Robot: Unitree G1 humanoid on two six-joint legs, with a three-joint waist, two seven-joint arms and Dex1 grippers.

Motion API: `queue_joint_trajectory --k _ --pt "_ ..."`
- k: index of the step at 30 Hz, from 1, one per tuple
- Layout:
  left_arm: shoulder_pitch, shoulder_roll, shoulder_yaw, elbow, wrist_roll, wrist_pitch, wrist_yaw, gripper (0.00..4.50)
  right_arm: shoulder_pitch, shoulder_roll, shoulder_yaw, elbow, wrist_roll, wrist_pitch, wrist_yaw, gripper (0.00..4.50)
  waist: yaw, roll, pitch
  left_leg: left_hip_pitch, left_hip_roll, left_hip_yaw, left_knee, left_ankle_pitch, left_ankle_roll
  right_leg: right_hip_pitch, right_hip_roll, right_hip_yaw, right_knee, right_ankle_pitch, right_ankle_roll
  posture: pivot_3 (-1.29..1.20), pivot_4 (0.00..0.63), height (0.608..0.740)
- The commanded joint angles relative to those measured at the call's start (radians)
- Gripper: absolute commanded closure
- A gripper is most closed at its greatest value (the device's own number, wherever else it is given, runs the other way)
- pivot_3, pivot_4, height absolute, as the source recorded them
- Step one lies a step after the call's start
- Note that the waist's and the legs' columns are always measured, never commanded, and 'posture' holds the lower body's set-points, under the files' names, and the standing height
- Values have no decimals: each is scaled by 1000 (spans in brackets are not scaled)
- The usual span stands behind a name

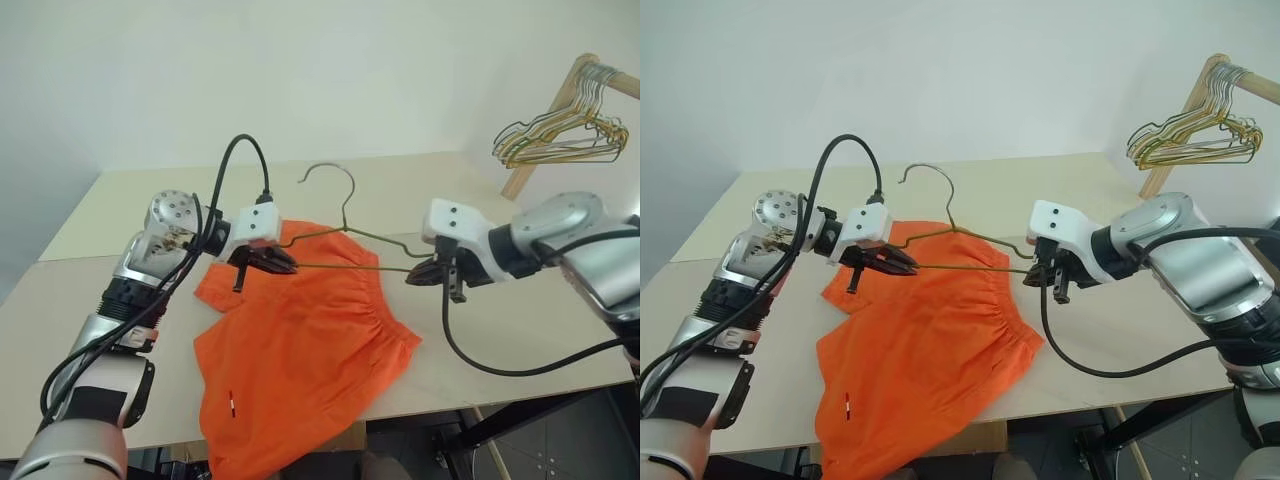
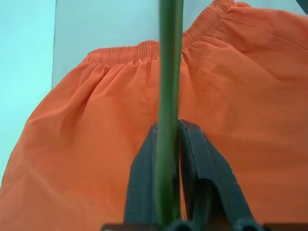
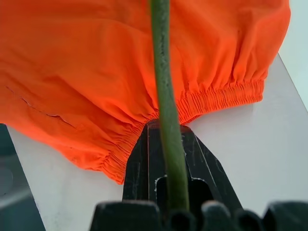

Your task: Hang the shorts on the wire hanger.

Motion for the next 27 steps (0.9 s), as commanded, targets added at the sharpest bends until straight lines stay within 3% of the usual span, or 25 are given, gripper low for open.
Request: queue_joint_trajectory --k 1,10,16,21,24,27 --pt "-11 -18 28 -7 -64 -46 -11 2864 29 -1 -78 -54 42 46 -9 4500 0 0 0 0 0 0 0 0 0 0 0 0 0 0 0 -96 0 740" --pt "-56 23 108 118 -112 -57 12 41 290 -28 -357 -196 247 238 -51 4500 6 0 0 0 0 0 1 0 0 1 0 0 1 0 0 -87 0 740" --pt "46 82 204 83 -168 -42 72 41 605 -47 -654 -268 329 349 -105 4500 13 0 0 1 1 0 1 0 1 2 1 0 4 0 0 -103 0 740" --pt "166 66 290 -176 -330 141 139 41 823 24 -891 -167 412 487 -100 4500 33 -3 -2 1 2 0 5 -1 2 4 1 0 3 0 0 -90 0 740" --pt "217 67 290 -292 -370 190 167 41 910 46 -959 -82 454 528 -81 4500 47 -3 -3 1 1 0 7 -2 3 5 0 0 2 0 0 -83 0 740" --pt "246 69 281 -379 -405 225 183 41 980 51 -931 -21 433 492 -105 4500 56 -3 -3 7 2 0 6 -3 5 14 1 0 -2 0 0 -78 0 740"
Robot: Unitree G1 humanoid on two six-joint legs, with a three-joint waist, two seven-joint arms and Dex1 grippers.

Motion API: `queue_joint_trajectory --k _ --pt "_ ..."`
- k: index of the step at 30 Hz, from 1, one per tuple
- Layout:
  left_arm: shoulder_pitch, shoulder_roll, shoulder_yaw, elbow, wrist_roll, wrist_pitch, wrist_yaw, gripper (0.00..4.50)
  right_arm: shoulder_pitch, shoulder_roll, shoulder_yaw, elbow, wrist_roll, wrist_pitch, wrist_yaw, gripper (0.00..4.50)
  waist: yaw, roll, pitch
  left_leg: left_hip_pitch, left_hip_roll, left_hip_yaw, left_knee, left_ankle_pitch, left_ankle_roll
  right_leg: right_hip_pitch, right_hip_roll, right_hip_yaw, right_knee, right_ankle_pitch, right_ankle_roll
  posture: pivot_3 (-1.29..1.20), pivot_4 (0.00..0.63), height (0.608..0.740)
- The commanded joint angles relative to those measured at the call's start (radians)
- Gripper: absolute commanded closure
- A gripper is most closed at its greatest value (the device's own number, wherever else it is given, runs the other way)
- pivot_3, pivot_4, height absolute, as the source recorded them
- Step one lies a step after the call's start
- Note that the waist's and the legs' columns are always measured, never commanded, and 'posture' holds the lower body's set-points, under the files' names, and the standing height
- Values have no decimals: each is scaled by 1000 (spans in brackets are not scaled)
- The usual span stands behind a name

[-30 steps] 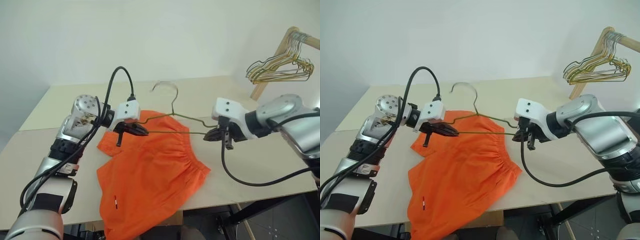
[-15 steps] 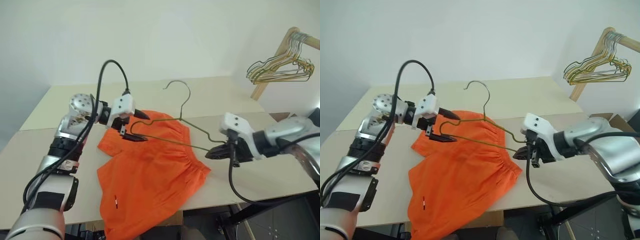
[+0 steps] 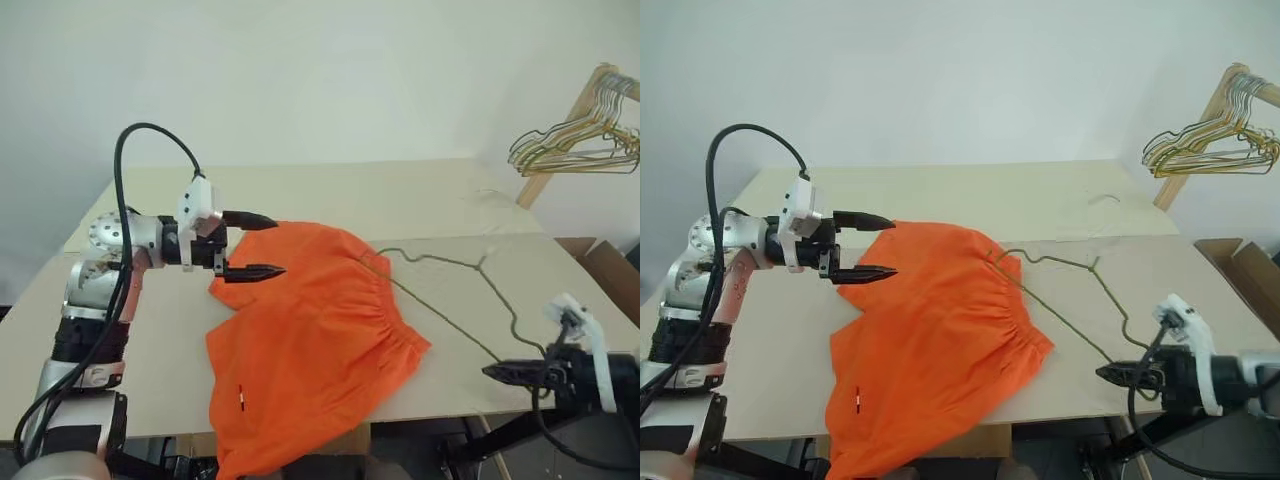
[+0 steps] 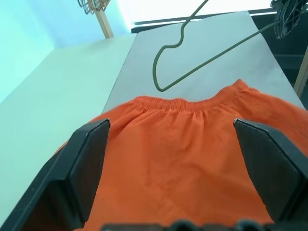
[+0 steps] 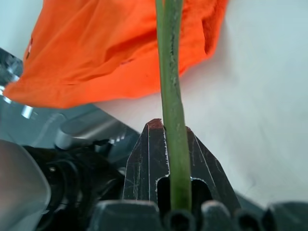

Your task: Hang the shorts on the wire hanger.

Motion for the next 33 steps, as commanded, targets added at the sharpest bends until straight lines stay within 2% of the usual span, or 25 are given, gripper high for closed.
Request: queue_joint_trajectory --k 1,14,19,33 --pt "9 7 13 -106 -61 47 21 41 26 7 -11 62 6 -21 -15 4500 2 0 0 2 0 0 0 0 0 2 0 0 -1 0 0 -75 0 740" --pt "60 66 -12 -206 -90 91 41 41 -42 24 177 249 -22 -100 -84 4500 1 2 -1 6 -1 1 -1 -1 2 6 1 1 -2 -1 0 -55 0 740" --pt "63 73 -13 -209 -86 92 51 41 -88 22 193 282 -9 -106 -78 4500 3 2 -1 6 -1 1 -1 -1 2 6 2 0 -3 -1 0 -42 0 740" --pt "105 80 -1 -237 -97 102 75 41 -88 -21 217 255 53 -116 23 4500 18 2 -1 6 -1 1 -1 -2 3 6 2 0 -4 -1 0 -14 0 740"
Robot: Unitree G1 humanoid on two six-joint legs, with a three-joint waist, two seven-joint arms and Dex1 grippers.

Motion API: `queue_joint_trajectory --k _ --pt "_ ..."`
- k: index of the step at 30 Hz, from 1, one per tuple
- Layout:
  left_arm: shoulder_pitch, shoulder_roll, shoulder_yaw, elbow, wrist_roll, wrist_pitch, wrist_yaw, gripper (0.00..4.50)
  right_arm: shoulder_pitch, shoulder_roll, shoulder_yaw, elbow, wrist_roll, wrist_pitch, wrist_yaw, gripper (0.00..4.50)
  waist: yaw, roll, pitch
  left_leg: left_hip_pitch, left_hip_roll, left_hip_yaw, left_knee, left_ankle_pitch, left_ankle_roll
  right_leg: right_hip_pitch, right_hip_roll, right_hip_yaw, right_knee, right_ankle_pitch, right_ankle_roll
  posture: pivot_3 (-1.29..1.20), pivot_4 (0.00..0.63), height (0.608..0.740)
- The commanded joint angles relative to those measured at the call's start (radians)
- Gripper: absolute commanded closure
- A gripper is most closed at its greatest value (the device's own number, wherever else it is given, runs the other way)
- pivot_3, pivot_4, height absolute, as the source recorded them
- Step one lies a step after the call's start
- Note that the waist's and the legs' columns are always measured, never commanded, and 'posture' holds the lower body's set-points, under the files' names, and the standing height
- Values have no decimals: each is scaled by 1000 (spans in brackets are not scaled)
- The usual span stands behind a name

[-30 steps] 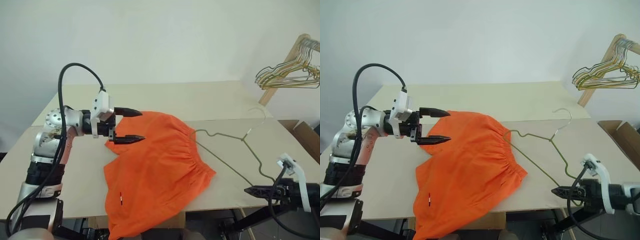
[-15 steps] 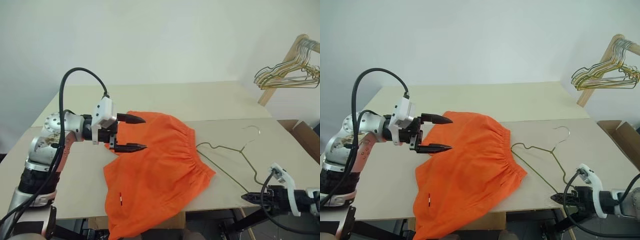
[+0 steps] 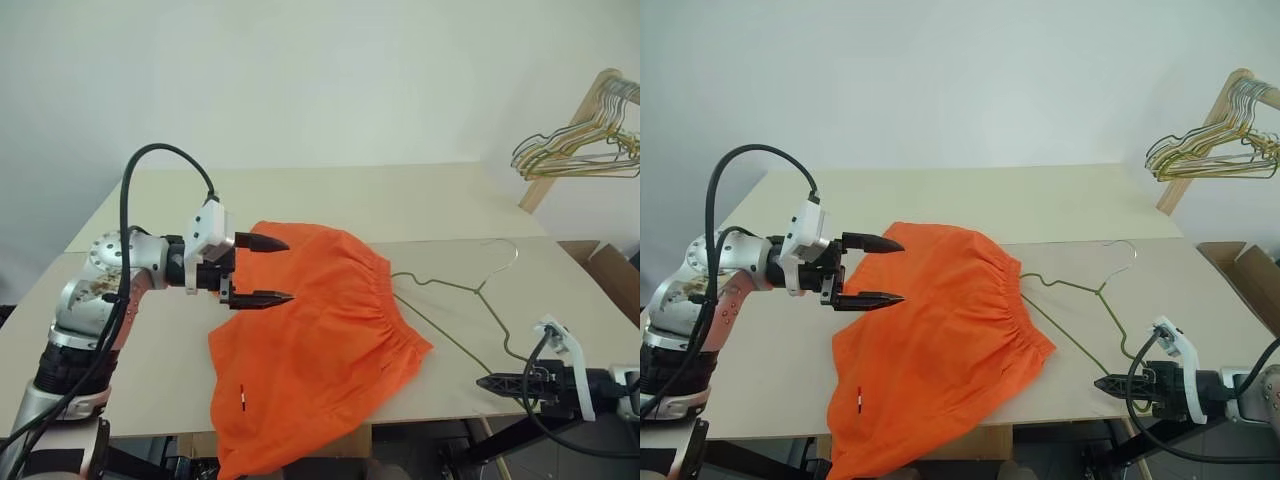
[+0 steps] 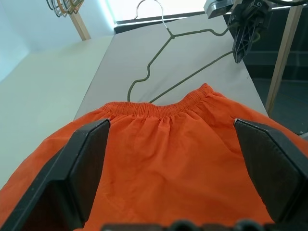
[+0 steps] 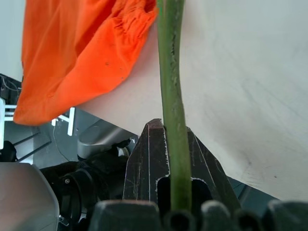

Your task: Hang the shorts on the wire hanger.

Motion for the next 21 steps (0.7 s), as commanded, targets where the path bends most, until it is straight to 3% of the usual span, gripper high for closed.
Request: queue_joint_trajectory --k 1,11,21 --pt "0 20 22 -36 -23 0 5 41 -11 -28 24 -30 32 -29 48 4500 5 0 0 0 0 0 0 0 0 0 0 0 0 0 0 -14 0 740" --pt "7 34 15 -48 -26 3 13 41 -207 98 167 166 -62 -81 -45 4500 14 0 0 1 0 0 0 0 0 0 0 0 -1 0 0 12 0 740" --pt "16 64 24 -63 -43 11 23 41 -209 86 221 184 -44 -101 39 4500 37 0 0 -1 -1 0 0 0 0 0 0 -1 -2 0 0 39 0 740"
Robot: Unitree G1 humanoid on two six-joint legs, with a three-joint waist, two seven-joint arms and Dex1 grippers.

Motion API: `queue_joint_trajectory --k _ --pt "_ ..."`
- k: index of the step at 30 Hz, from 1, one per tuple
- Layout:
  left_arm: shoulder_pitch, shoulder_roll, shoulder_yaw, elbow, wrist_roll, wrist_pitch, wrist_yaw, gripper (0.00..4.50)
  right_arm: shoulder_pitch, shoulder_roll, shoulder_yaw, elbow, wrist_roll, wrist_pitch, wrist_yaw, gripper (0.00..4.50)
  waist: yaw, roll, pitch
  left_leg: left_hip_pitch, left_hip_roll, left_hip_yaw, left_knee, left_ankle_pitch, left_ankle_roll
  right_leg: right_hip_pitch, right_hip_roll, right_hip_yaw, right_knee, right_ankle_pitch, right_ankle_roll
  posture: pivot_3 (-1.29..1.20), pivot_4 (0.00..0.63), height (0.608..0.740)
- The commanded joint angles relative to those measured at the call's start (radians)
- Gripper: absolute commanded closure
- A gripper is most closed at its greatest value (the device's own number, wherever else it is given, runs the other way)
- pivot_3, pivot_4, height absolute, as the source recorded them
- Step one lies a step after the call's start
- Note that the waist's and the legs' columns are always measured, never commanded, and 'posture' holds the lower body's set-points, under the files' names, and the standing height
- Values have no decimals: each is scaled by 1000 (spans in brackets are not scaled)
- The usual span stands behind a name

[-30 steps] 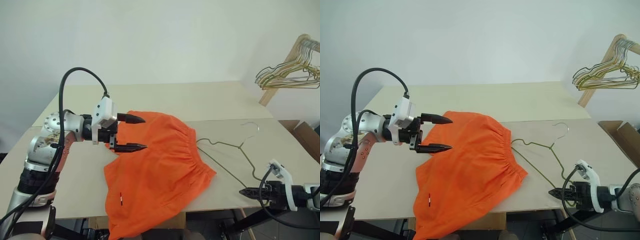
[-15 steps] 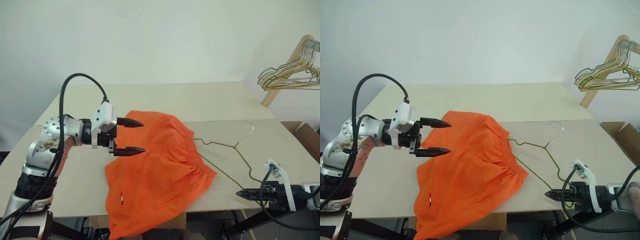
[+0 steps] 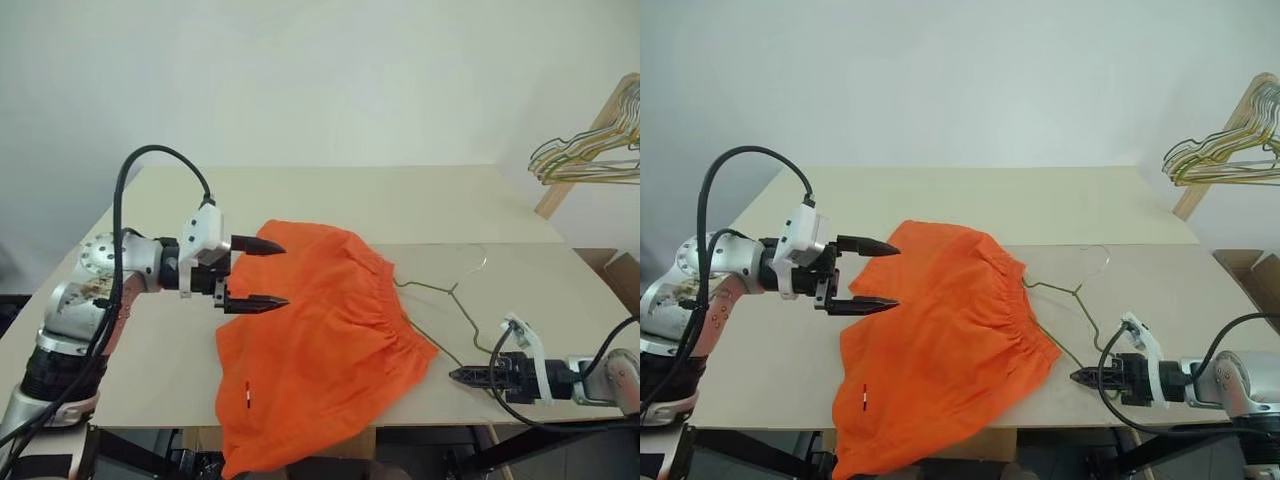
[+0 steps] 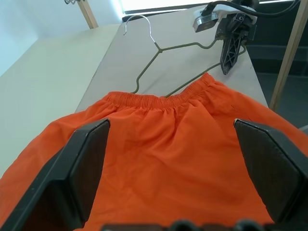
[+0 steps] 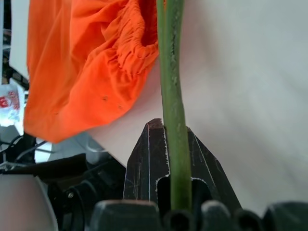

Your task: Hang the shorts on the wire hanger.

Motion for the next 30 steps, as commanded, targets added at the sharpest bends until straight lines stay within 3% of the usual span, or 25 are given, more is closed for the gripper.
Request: queue_joint_trajectory --k 1,9,16,24,30 --pt "-14 8 21 -24 -18 8 15 41 -59 13 13 27 -1 -30 15 4500 -2 0 0 0 0 0 0 0 0 0 0 0 0 0 0 39 0 740" --pt "-47 -12 29 -25 -61 6 26 41 -224 115 51 193 -52 -24 -41 4500 2 0 0 1 0 0 0 0 0 0 0 0 0 0 0 59 0 740" --pt "-41 -26 13 -31 -55 -17 30 41 -254 73 158 200 -47 -2 82 4500 7 0 0 0 -1 0 0 0 0 -1 0 0 0 0 0 74 0 740" --pt "-27 -28 13 -43 -51 -26 33 41 -409 171 112 455 -80 14 22 4500 1 0 0 1 0 0 -1 0 0 -1 1 0 0 0 -1 87 0 740" --pt "-20 -24 15 -47 -48 -29 32 41 -429 211 146 466 -71 51 61 4500 7 0 0 0 -1 0 -1 0 0 -1 0 0 0 0 -1 96 0 740"
